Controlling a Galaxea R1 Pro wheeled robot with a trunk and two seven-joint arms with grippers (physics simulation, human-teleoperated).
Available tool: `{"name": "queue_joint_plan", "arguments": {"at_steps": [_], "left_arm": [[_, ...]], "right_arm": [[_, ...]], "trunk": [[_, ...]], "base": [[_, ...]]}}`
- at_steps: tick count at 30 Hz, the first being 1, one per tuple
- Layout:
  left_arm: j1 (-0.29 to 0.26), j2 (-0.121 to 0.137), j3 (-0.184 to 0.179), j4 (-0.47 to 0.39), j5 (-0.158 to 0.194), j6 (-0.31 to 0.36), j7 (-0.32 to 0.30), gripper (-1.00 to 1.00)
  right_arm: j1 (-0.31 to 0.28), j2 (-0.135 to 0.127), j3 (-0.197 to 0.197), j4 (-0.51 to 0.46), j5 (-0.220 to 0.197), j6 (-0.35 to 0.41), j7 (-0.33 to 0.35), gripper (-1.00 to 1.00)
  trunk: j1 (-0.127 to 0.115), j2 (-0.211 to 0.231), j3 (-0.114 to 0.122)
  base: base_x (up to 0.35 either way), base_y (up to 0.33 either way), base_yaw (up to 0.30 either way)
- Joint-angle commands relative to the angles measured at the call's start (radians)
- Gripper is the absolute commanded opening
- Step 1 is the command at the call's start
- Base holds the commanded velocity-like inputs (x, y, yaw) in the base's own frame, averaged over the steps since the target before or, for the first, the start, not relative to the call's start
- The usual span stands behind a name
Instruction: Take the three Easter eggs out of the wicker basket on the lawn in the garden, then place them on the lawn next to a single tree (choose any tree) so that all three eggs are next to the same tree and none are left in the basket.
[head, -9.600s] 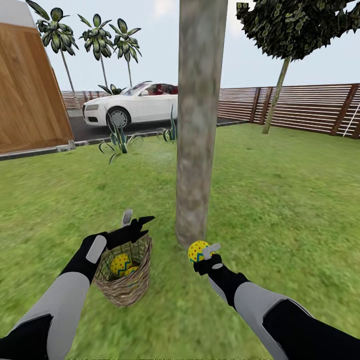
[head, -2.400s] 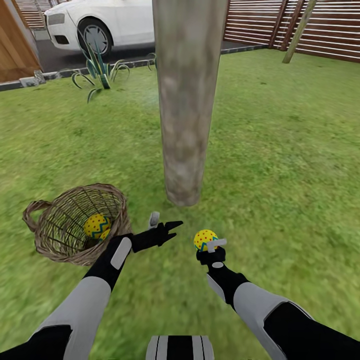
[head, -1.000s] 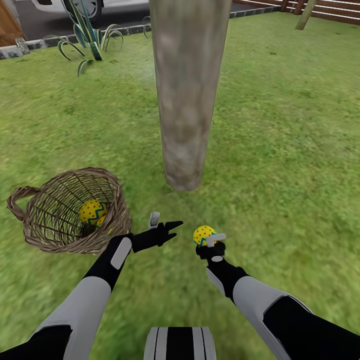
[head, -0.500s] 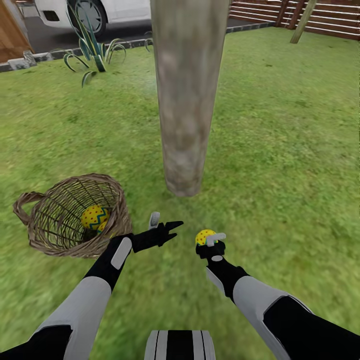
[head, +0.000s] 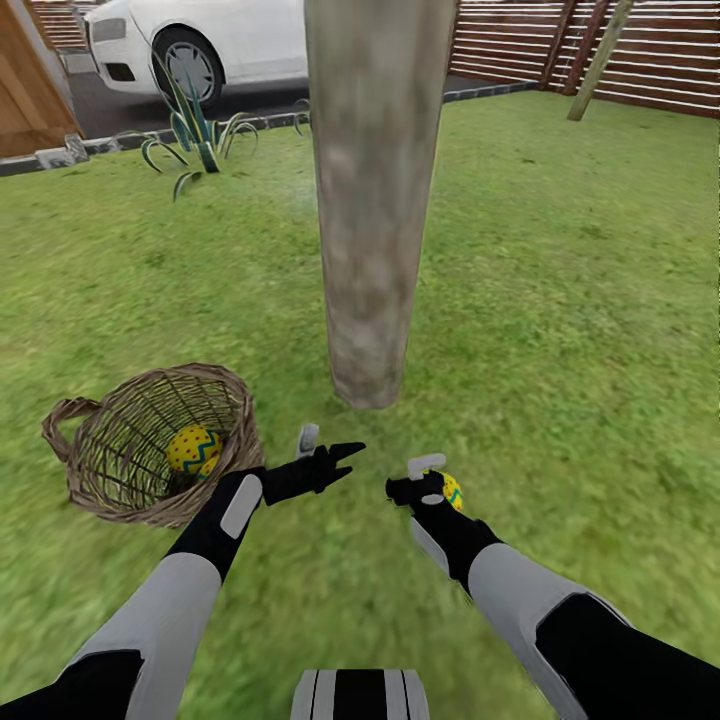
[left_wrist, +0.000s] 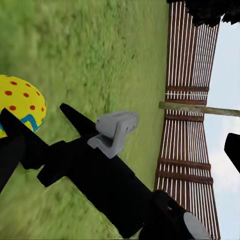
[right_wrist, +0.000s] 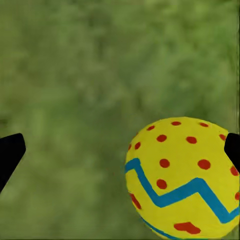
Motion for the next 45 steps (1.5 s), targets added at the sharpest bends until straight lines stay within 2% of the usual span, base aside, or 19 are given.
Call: {"name": "queue_joint_plan", "arguments": {"at_steps": [1, 5, 11, 13, 17, 28, 30, 36, 37, 40, 45], "left_arm": [[0.0, -0.001, 0.005, 0.0, -0.002, 0.005, -0.003, 1.0], [0.0, 0.001, 0.005, -0.001, -0.002, 0.006, -0.003, 1.0], [0.0, 0.0, 0.007, -0.02, -0.002, 0.007, -0.004, 1.0], [0.0, 0.0, 0.007, -0.024, -0.002, 0.007, -0.004, 1.0], [0.0, -0.001, 0.006, -0.024, -0.002, 0.007, -0.007, 1.0], [0.0, -0.001, 0.004, -0.058, -0.001, 0.006, -0.019, 1.0], [0.0, -0.001, 0.003, -0.077, -0.001, 0.005, -0.038, 1.0], [0.003, 0.005, 0.001, -0.108, -0.002, 0.004, -0.146, 1.0], [0.003, 0.006, 0.001, -0.109, -0.002, 0.003, -0.181, 1.0], [0.003, 0.008, 0.001, -0.112, -0.003, 0.002, -0.219, 1.0], [0.004, 0.009, 0.0, -0.121, -0.002, 0.003, -0.233, 1.0]], "right_arm": [[0.0, -0.009, 0.007, -0.039, -0.009, 0.043, -0.006, 1.0], [0.0, -0.017, 0.004, -0.113, -0.009, 0.129, -0.005, 1.0], [0.0, -0.022, 0.002, -0.188, -0.009, 0.291, -0.005, 1.0], [0.0, -0.022, 0.002, -0.198, -0.009, 0.315, -0.005, 1.0], [0.0, -0.022, 0.002, -0.201, -0.008, 0.321, -0.005, 1.0], [0.0, -0.021, 0.003, -0.201, -0.009, 0.321, -0.005, 1.0], [0.0, -0.021, 0.003, -0.201, -0.009, 0.322, -0.005, 1.0], [0.0, -0.021, 0.003, -0.201, -0.009, 0.351, -0.004, 1.0], [0.0, -0.021, 0.002, -0.202, -0.009, 0.367, 0.002, 1.0], [0.0, -0.022, 0.002, -0.202, -0.008, 0.39, 0.058, 1.0], [0.0, -0.038, 0.002, -0.203, -0.008, 0.4, 0.127, 1.0]], "trunk": [[-0.001, 0.0, 0.003], [-0.002, 0.001, 0.019], [-0.005, 0.002, 0.042], [-0.006, 0.003, 0.05], [-0.008, 0.004, 0.065], [-0.013, 0.006, 0.108], [-0.014, 0.007, 0.115], [-0.016, 0.008, 0.139], [-0.017, 0.008, 0.142], [-0.018, 0.009, 0.154], [-0.02, 0.01, 0.173]], "base": [[0.0, 0.0, 0.0], [-0.041, 0.0, 0.0], [-0.31, 0.0, 0.0], [-0.338, 0.0, 0.0], [-0.252, 0.0, 0.0], [-0.005, 0.0, 0.0], [0.0, 0.0, 0.0], [0.0, 0.0, 0.0], [0.0, 0.0, 0.0], [0.0, 0.0, 0.0], [0.0, 0.0, 0.0]]}}
